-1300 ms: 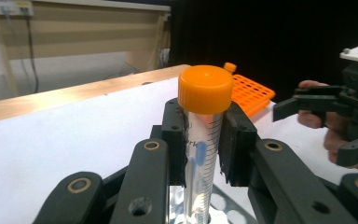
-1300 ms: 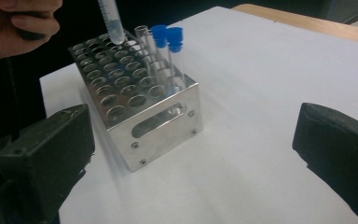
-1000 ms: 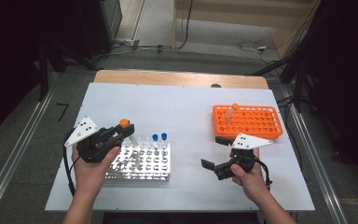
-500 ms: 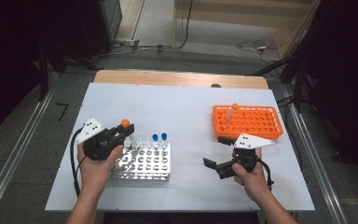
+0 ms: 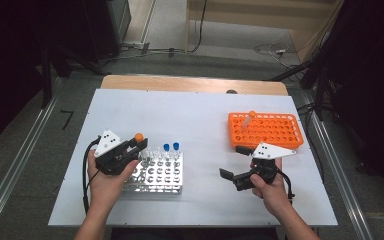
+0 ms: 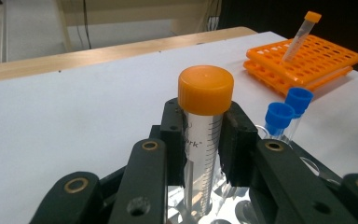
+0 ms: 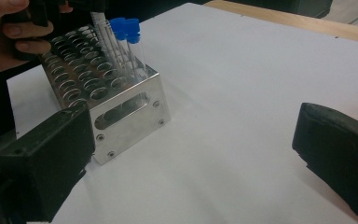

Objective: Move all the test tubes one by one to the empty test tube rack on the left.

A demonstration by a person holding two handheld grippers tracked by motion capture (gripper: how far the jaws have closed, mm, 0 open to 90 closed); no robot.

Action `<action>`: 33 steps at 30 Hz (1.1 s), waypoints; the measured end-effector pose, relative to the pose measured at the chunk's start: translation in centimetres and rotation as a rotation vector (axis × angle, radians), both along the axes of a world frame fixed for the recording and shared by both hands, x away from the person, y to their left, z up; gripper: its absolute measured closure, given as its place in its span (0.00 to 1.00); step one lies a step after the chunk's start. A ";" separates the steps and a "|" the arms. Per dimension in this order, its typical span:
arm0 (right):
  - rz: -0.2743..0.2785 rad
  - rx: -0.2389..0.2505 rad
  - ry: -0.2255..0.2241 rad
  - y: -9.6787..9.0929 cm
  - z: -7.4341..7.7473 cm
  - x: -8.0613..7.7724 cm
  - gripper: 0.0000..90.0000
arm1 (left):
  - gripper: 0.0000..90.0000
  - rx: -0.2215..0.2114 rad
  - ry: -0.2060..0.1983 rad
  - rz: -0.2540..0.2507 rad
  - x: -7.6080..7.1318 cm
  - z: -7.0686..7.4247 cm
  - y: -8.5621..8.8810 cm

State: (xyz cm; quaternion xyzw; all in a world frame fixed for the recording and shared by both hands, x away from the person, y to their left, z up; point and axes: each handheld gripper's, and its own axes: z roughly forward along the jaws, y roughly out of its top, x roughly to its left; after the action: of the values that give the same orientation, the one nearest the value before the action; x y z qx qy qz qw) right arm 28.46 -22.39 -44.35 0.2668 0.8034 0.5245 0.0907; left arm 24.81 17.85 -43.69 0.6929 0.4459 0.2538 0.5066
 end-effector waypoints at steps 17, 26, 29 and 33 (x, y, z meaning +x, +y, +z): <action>-0.060 -0.004 -0.012 -1.4 0.1 1.3 0.00 | 0.63 -0.073 0.040 -0.051 -0.6 0.2 0.5; -0.127 0.003 -0.005 -2.7 0.3 2.6 0.00 | 0.31 -0.159 0.009 -0.081 -1.1 0.7 1.1; -0.160 -0.001 0.002 -3.1 0.3 3.3 0.00 | 0.23 -0.172 0.007 -0.108 -1.2 0.8 1.1; -0.198 -0.006 0.014 -3.5 0.2 4.0 0.00 | 0.15 -0.180 0.010 -0.122 -1.2 0.7 1.1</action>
State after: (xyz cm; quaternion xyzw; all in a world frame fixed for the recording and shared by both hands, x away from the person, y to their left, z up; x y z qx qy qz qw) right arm 32.43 -25.89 -44.15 0.3486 0.7753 0.5085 0.1372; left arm 23.59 18.99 -42.98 0.6718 0.4263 0.1778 0.5790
